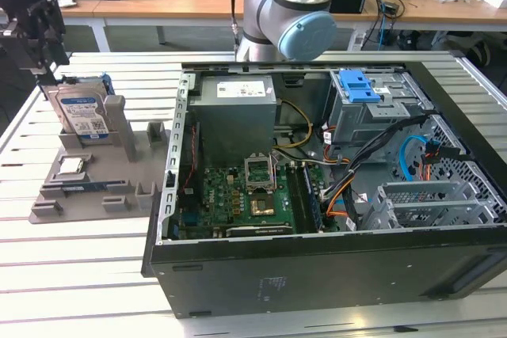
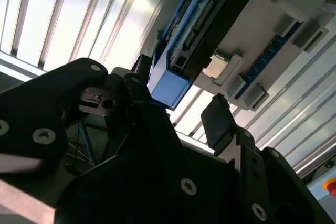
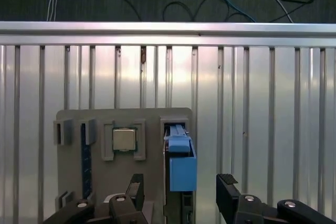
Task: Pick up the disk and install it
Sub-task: 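Pick up the disk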
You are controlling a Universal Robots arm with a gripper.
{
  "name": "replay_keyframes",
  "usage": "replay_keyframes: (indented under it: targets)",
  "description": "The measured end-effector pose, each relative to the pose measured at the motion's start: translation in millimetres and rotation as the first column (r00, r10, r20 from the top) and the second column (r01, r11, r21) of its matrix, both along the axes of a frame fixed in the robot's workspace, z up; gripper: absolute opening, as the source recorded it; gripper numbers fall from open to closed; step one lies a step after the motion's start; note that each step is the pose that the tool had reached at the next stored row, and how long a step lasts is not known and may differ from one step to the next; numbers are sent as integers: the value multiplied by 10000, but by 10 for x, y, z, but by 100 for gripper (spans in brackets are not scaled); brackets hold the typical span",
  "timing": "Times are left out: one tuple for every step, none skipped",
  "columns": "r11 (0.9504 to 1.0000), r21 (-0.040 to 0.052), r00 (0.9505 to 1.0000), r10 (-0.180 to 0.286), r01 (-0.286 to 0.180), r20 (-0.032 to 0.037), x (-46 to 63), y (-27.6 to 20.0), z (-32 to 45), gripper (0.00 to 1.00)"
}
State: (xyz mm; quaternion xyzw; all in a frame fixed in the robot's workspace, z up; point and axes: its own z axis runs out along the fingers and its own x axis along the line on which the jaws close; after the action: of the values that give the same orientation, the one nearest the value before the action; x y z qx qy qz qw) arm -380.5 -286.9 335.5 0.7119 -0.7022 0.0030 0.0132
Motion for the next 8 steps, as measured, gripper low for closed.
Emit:
replay_keyframes:
  targets:
    - [10000, 0, 10000, 9, -9, 0, 0, 0, -18, 66]
    - [10000, 0, 10000, 19, -19, 1, 0, 1, -38, 66]
    - [10000, 0, 10000, 42, -42, 0, 0, 1, -71, 66]
    - [10000, 0, 10000, 62, -62, 1, 0, 1, -98, 66]
    - [10000, 0, 10000, 70, -70, 0, 0, 1, -119, 66]
    - [10000, 0, 10000, 73, -73, -1, 0, 0, -136, 66]
    - [10000, 0, 10000, 73, -73, -1, 0, 1, -155, 66]
    - [10000, 0, 10000, 73, -73, -1, 1, 1, -173, 66]
